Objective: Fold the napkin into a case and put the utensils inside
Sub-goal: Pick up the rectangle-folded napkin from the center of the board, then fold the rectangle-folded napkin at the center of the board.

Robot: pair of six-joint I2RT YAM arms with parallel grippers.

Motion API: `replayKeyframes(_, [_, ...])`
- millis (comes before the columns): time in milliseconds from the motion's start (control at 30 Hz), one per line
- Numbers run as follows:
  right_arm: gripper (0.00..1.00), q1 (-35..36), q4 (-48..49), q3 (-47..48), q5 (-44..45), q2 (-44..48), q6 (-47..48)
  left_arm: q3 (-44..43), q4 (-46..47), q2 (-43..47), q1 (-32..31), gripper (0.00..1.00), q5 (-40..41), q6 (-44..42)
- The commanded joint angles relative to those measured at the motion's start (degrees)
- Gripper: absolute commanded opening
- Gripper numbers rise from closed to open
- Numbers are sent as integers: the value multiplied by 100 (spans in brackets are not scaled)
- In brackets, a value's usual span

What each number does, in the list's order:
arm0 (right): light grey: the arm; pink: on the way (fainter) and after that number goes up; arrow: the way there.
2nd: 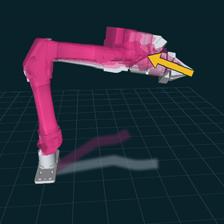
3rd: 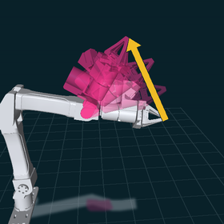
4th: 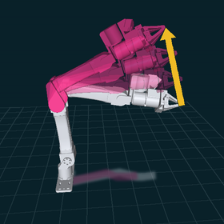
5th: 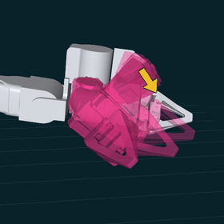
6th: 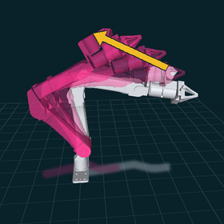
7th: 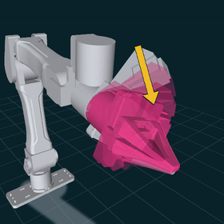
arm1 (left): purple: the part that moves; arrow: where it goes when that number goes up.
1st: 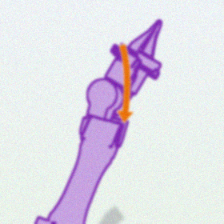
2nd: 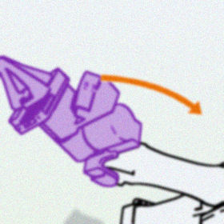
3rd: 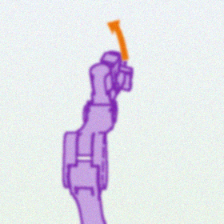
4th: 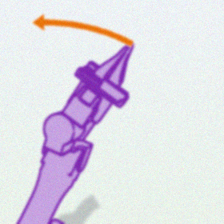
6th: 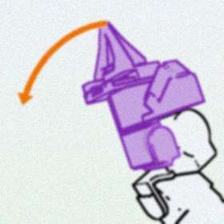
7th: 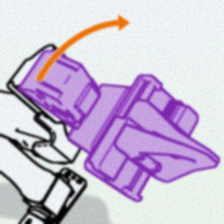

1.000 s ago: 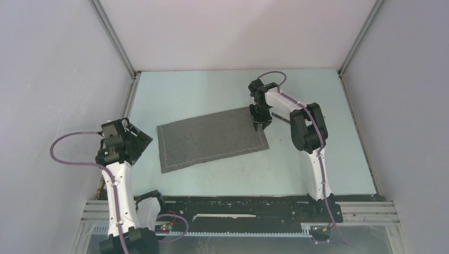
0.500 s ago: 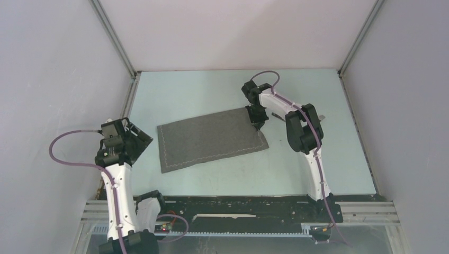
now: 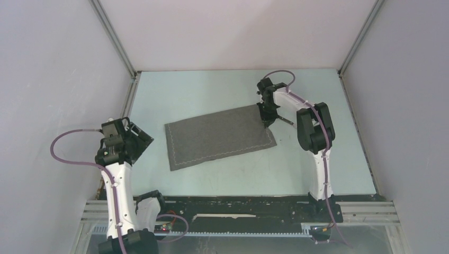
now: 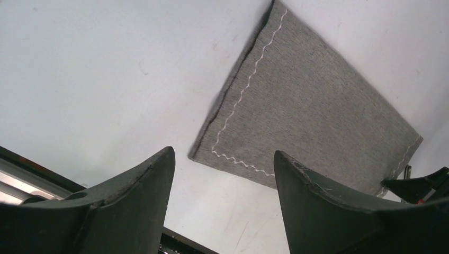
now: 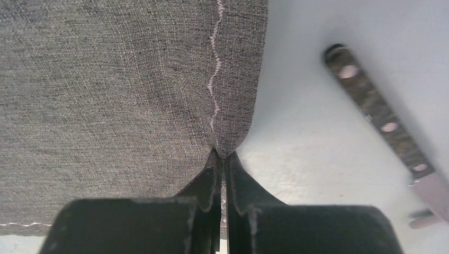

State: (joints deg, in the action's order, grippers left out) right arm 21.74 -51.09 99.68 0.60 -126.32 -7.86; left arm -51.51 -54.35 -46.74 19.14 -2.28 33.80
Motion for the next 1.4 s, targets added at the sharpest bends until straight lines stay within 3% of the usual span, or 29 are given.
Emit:
replayKeyframes(0, [0, -331, 122, -65, 127, 416, 273, -36, 187, 104, -30, 74, -287, -157])
replayKeyframes(200, [0, -618, 97, -51, 409, 679, 492, -44, 199, 79, -49, 74, -302, -179])
replayKeyframes(367, [0, -399, -15, 207, 565, 892, 523, 11, 320, 28, -76, 74, -373, -155])
replayKeyframes(567, [0, 718, -492, 803, 961, 800, 64, 2, 364, -2, -242, 74, -43, -315])
replayKeyframes(767, [0, 1989, -1037, 2569, 798, -535, -425, -11, 368, 22, -381, 74, -17, -376])
replayKeyframes(933, [0, 2665, -1117, 4025, 43, -1356, -840, 9, 311, 106, -465, 74, 34, -435])
replayKeyframes(1100, [0, 2943, -379, 3728, -1070, -1342, -1214, 24, 283, 154, -523, 74, 72, -454])
replayKeyframes(1367, [0, 3099, 232, 3646, -1650, -1465, -1479, 62, 271, 240, -548, 74, 95, -458])
